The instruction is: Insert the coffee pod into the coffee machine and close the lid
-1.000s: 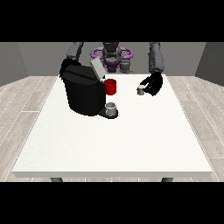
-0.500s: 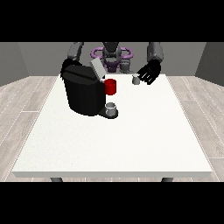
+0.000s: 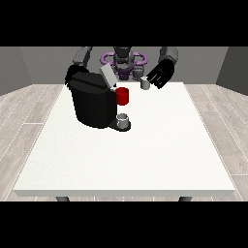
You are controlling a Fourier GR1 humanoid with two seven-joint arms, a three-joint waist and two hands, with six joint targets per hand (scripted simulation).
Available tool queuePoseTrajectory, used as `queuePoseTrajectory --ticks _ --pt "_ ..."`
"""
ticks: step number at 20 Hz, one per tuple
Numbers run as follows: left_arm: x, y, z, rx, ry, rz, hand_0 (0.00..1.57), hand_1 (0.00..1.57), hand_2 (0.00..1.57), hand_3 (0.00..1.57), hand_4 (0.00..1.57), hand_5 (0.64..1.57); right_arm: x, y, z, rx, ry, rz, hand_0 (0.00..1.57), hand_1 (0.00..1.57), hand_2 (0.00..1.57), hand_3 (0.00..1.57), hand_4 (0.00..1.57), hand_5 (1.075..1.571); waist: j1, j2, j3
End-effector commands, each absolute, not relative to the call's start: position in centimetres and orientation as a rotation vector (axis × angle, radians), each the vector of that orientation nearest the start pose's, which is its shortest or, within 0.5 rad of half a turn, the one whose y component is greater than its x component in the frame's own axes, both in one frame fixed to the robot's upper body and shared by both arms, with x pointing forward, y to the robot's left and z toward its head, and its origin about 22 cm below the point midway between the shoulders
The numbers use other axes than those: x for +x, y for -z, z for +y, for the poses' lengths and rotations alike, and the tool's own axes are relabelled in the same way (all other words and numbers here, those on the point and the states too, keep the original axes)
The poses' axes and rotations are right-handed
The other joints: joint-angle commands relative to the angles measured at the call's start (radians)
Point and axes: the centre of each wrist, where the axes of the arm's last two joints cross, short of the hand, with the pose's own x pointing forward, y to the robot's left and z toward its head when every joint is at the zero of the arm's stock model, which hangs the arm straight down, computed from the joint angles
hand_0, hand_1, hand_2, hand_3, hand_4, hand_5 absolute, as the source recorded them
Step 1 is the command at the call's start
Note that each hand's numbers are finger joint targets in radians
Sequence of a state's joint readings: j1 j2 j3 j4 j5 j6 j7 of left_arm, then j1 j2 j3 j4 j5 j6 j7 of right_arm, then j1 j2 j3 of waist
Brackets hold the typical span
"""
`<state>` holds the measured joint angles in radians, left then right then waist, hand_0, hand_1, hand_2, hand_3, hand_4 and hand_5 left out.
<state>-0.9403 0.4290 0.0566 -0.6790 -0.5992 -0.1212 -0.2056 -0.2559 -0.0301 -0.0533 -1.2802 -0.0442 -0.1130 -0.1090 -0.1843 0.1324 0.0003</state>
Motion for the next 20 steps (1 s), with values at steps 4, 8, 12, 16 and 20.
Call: queuePoseTrajectory --ticks 4,8,12,16,20 --pt "45.3 -19.4 27.9 0.644 0.846 -1.627 1.27 1.27 1.31 1.24 0.51 1.571 30.8 -1.5 -19.1 -0.031 0.040 -1.626 0.00 0.00 0.00 0.00 0.49 1.571 -0.044 -0.005 -0.0003" --pt "45.4 -22.4 29.3 0.708 0.816 -1.698 1.26 1.26 1.29 1.22 0.47 1.571 31.6 -3.6 -18.4 -0.045 0.017 -1.701 0.00 0.00 0.00 0.00 0.51 1.571 -0.083 0.073 -0.0005" --pt "45.6 -23.3 28.2 0.728 0.829 -1.717 1.28 1.28 1.34 1.28 0.52 1.571 32.0 -4.1 -19.3 -0.042 0.020 -1.731 0.00 0.00 0.00 0.00 0.50 1.571 -0.095 0.102 -0.0002" --pt "45.8 -24.6 27.2 0.724 0.851 -1.714 1.28 1.28 1.31 1.23 0.50 1.571 31.9 -3.1 -19.9 -0.078 0.014 -1.727 0.00 0.00 0.00 0.00 0.52 1.571 -0.084 0.097 0.0000" --pt "45.9 -24.2 27.4 0.721 0.830 -1.705 1.31 1.31 1.33 1.24 0.49 1.571 31.9 -3.9 -20.5 -0.066 0.043 -1.724 0.00 0.00 0.00 0.00 0.53 1.571 -0.111 0.108 -0.0002"
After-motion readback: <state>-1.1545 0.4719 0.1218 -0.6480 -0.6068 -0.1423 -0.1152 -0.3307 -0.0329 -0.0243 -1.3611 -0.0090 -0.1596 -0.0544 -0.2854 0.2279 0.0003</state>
